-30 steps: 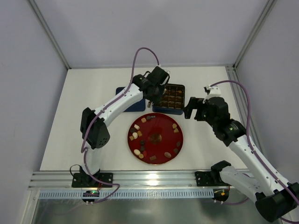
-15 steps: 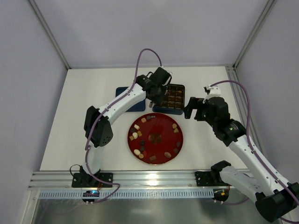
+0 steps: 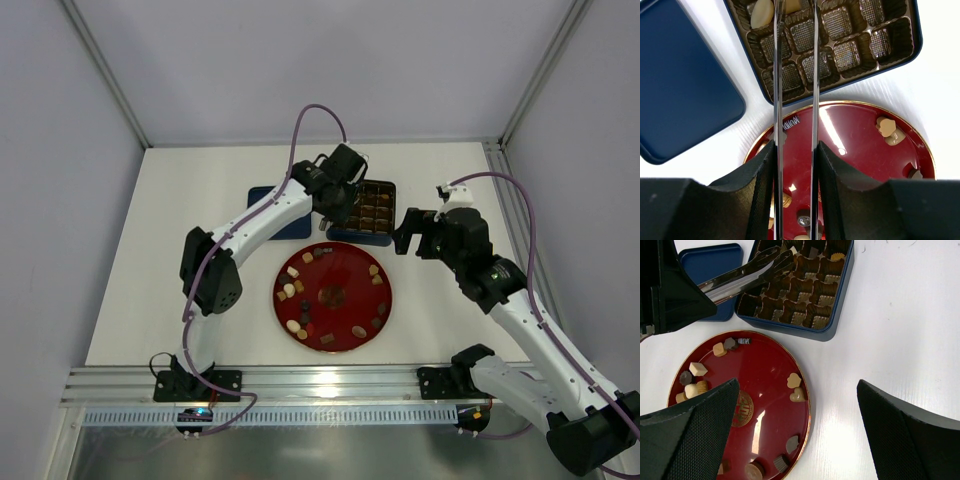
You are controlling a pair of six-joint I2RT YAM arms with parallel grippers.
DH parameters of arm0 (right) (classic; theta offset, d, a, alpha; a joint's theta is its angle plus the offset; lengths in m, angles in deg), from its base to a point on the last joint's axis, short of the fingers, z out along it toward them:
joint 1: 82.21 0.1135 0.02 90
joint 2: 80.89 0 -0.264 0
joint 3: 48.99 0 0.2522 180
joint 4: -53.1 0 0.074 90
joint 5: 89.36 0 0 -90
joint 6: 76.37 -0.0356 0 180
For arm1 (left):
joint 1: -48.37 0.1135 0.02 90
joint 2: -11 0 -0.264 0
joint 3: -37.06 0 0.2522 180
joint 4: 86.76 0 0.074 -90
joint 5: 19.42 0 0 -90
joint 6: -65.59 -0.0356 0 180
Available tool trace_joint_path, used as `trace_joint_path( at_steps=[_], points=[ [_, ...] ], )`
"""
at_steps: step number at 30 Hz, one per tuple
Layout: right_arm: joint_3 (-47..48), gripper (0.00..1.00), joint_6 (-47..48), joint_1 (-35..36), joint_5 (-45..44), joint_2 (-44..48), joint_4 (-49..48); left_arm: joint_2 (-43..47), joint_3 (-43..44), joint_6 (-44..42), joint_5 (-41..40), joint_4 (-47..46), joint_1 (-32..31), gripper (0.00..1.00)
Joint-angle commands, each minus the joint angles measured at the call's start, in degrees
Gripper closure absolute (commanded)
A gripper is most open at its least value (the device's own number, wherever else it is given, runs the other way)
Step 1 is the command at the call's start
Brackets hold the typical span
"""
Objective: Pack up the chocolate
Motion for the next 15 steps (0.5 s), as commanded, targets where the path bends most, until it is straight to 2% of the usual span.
trace_joint_path(
  at_steps=[1,15],
  points=[
    [1.0,0.0,0.4,-0.1,-0.5,0.8,-1.6,1.5,1.9,-0.5,0.1,-1.3,0.2,0.63],
    [1.3,0.0,0.5,-0.1,-0.2,0.6,-1.7,5.7,1.7,-0.2,-0.4,-2.3,0.3,0.63]
  ],
)
